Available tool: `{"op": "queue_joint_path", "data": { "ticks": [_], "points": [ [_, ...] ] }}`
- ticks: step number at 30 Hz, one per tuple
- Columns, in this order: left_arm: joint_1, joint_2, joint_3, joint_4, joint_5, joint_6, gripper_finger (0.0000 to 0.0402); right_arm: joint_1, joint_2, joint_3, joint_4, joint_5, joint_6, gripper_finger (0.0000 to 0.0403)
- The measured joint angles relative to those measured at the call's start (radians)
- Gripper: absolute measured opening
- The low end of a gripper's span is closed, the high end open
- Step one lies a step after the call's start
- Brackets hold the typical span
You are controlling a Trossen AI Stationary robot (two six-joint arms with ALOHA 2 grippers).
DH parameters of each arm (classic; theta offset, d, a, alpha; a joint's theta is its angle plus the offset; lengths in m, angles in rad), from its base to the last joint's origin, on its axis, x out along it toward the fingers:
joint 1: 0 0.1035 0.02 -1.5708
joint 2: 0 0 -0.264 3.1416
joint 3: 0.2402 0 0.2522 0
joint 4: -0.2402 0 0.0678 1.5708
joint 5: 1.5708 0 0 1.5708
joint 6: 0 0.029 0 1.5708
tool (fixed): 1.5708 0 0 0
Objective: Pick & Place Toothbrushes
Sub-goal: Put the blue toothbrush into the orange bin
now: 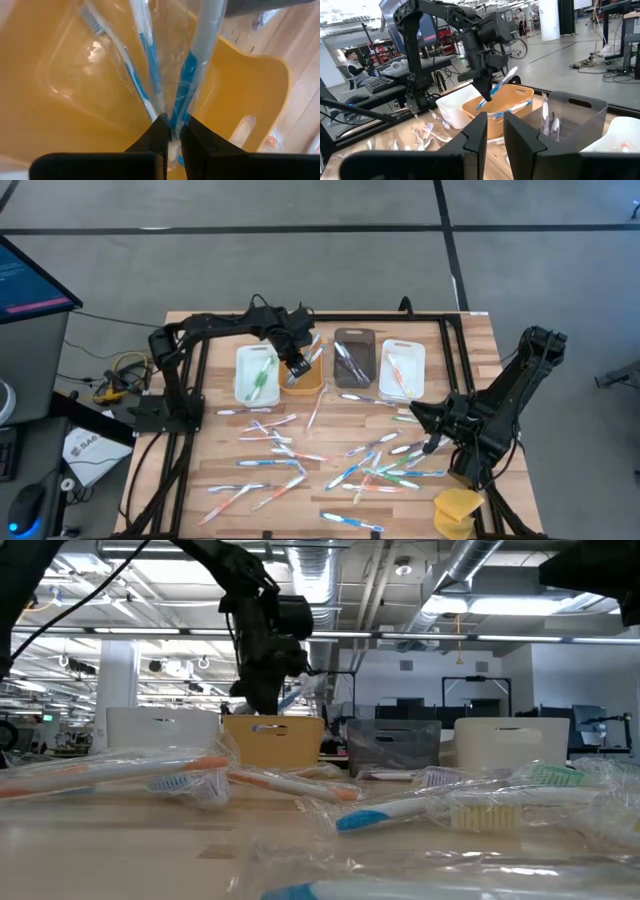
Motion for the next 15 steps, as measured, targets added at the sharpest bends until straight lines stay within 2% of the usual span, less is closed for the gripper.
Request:
{"op": "queue_joint_path", "data": {
  "ticks": [15],
  "points": [
    [0.021, 0.018, -0.002, 0.005, 0.000, -0.019, 0.0047, -0.001, 0.000, 0.000, 0.033, 0.000, -0.029, 0.0058]
  ]
}}
